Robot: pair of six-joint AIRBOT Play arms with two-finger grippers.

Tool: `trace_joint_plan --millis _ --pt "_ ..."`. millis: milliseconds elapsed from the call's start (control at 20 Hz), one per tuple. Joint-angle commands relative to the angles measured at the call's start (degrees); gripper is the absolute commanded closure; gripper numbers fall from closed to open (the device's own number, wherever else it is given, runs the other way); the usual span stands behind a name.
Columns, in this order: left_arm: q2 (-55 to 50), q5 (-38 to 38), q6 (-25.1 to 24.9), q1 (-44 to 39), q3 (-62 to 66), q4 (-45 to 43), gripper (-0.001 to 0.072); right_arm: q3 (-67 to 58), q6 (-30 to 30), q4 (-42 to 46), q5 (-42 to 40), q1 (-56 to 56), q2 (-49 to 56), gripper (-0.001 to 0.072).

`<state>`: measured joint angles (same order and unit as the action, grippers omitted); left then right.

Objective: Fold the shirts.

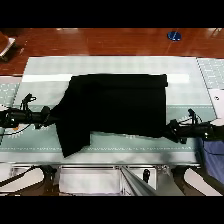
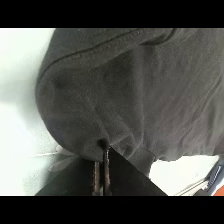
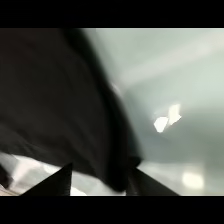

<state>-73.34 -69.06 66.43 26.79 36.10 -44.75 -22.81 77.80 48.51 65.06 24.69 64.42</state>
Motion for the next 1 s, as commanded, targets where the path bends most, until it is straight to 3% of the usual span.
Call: trace_joint_plan --millis 0,50,200,400,550,600,700,800,950 --pt "0.0 0.0 0.0 0.0 0.0 0.0 0.0683 -3.9 -0.5 -3.6 -6.0 -6.0 4.9 0.0513" --pt "0.0 0.0 0.0 0.0 0.1 0.2 0.0683 -5.7 -3.2 -5.1 -5.3 -8.1 5.4 0.0685" --pt "0.8 -1.2 -0.5 0.0 3.9 7.2 0.0683 -18.8 -2.8 -7.8 -0.3 -12.4 4.1 0.0688" --pt "9.2 0.3 -9.6 0.0 21.6 35.3 0.0684 -54.6 3.1 -3.3 7.7 -13.8 3.0 0.0688" --pt "16.9 8.1 -10.0 0.0 38.9 36.2 0.0684 -83.9 9.7 4.4 14.0 -13.8 3.0 0.0688" --pt "19.1 9.7 -6.7 0.0 43.8 33.3 0.0685 -91.8 10.6 3.8 17.2 -13.8 2.7 0.0688" --pt "24.5 11.5 2.5 0.0 52.5 18.7 0.0685 -102.8 11.1 4.3 21.0 -13.8 -0.1 0.0688" --pt "30.9 11.6 9.0 0.0 58.2 1.5 0.0684 -103.5 11.0 11.0 21.7 -13.8 -7.1 0.0688" --pt "42.0 11.9 15.0 0.0 60.8 -19.1 0.0684 -101.8 11.2 22.2 25.1 -13.8 -17.3 0.0688"
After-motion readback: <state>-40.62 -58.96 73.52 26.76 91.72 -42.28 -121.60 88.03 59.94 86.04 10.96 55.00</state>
